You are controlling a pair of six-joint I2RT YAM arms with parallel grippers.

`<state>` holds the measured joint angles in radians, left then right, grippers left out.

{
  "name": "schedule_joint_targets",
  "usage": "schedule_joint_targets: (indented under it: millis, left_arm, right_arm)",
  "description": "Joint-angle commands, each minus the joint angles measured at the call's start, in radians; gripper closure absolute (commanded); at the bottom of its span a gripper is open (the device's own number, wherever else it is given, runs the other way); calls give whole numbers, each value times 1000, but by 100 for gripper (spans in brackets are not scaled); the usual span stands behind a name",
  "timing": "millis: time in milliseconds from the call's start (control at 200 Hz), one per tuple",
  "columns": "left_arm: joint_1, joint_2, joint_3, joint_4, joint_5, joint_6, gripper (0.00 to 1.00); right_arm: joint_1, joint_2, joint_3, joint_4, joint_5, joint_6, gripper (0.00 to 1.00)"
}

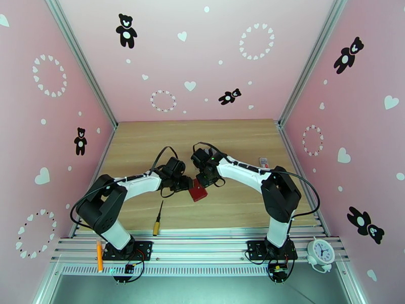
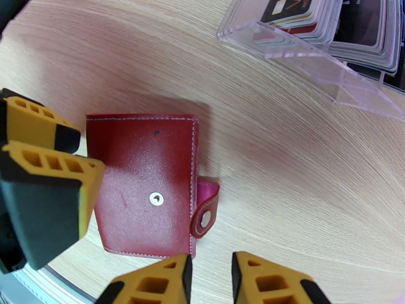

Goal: Put the credit cards into the card holder

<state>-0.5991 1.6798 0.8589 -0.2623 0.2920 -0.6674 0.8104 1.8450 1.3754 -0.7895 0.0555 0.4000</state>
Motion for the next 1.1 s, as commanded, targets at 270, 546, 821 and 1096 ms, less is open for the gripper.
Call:
schedule_joint_targets:
  millis: [270,546,821,1096]
  left_arm:
    - [-8,121,119,-38,-5,74,57]
    - [-5,193,240,-104,-16,151,58]
    - [22,130,169,-29,-22,189,60]
    - [66,92,77,109,96,160,62]
  right_arm:
    - [-9,-52,-12,-5,-3,-7,75]
    - [-13,-53,-17,3,-13,9,77]
    - [-8,-55,-45,24,-35,69,78]
    - [17,-59,-54,13,55,143,77]
